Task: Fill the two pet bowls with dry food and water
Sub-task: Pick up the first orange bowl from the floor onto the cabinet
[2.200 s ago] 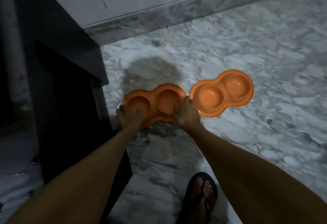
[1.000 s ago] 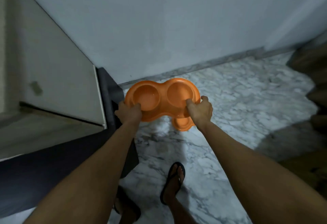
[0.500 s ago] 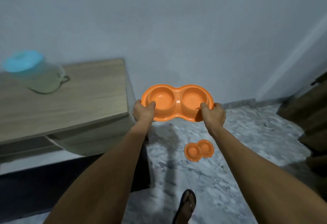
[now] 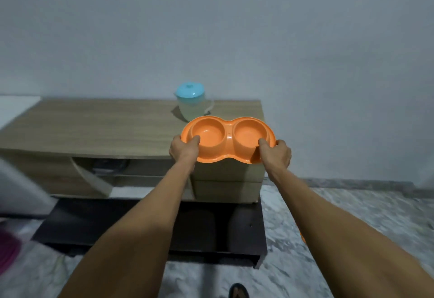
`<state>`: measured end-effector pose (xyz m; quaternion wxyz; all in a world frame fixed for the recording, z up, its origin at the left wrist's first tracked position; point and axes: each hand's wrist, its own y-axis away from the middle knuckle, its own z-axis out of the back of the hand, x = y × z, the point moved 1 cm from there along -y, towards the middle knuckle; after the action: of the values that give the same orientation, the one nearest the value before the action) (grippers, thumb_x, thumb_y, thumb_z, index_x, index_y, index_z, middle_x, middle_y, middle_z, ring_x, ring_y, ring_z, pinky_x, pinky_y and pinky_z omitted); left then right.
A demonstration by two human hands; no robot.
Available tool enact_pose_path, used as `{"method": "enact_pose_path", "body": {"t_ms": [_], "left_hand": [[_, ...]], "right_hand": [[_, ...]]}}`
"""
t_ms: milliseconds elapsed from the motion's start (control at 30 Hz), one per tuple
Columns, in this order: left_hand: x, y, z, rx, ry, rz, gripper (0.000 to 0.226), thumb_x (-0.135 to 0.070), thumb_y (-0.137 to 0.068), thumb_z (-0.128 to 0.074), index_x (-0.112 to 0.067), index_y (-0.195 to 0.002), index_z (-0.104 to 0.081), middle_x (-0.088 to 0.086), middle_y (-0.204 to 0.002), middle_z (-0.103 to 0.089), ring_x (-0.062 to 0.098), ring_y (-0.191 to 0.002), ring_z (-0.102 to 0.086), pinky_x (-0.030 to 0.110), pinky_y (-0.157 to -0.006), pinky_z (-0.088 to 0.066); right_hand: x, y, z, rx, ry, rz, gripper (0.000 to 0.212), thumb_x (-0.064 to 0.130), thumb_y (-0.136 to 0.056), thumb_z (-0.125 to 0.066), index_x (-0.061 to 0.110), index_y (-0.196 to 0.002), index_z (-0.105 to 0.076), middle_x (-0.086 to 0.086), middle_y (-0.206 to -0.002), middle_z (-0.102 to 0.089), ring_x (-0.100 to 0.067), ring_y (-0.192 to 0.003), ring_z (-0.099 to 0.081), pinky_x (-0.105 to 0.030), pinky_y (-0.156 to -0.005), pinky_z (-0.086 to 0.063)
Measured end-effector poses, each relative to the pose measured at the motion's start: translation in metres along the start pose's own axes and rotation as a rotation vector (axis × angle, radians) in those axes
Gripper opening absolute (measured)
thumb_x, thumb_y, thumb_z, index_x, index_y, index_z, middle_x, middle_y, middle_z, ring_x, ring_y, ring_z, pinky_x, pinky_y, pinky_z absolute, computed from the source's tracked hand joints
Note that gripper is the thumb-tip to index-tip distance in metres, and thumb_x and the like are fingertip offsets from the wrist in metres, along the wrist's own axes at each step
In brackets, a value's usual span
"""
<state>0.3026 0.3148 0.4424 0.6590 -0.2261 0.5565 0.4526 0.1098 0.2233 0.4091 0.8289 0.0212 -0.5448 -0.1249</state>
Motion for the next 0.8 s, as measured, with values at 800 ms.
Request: {"method": "enact_pose_path", "body": {"t_ms": [800], "left_hand": [[0.049, -0.364, 0.213, -0.021, -0.038, 0.214, 0.057, -0.035, -0.083, -0.076, -0.008, -0.13, -0.059, 0.014, -0.124, -0.065, 0.035, -0.113, -0.062, 0.05, -0.095, -0.054]], "right_hand": [[0.118, 0.049, -0.407, 0.106, 0.12, -0.004, 0.063, 0.051, -0.079, -0.062, 0.01, -0.125, -0.057, -0.014, -0.122, -0.059, -0.034, -0.107, -0.06, -0.048, -0.094, -0.051]]}}
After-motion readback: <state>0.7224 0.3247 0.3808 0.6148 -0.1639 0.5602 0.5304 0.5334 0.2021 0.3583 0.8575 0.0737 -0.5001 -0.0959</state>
